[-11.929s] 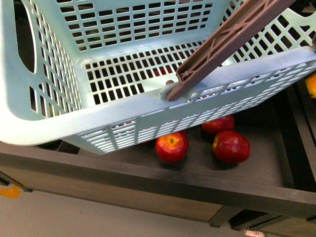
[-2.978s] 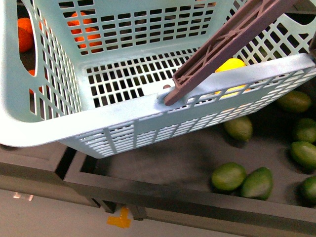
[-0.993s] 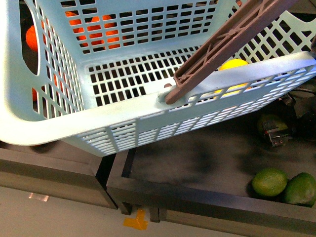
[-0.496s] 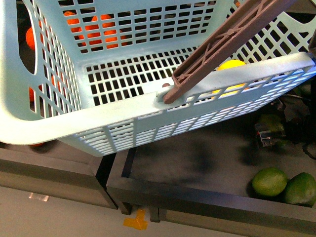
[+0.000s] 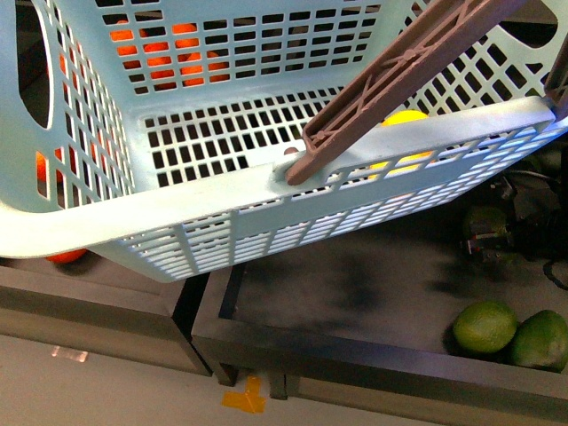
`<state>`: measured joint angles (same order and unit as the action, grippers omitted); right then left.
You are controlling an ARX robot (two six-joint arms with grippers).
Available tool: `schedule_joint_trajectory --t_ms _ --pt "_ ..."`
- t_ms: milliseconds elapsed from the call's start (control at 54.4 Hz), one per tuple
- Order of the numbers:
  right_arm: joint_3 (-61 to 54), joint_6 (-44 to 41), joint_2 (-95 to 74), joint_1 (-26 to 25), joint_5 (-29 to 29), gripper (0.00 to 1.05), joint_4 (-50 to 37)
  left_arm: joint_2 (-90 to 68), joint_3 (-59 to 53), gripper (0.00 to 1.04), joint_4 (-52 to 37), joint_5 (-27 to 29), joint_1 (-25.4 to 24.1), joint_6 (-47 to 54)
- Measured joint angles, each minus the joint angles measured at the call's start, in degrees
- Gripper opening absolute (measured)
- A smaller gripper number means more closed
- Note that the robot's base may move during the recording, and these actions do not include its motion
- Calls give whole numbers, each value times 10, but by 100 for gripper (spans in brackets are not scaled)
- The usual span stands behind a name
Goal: Pick mango and avocado into basket
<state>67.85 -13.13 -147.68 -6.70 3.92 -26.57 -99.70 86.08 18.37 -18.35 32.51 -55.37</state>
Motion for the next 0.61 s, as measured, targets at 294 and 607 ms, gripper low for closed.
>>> schedule_joint_trajectory --t_ms 294,607 --pt "-131 56 139 -67 49 62 -91 0 0 16 0 -1 0 0" --pt "-301 93 399 -145 107 62 -121 0 0 16 0 0 0 0"
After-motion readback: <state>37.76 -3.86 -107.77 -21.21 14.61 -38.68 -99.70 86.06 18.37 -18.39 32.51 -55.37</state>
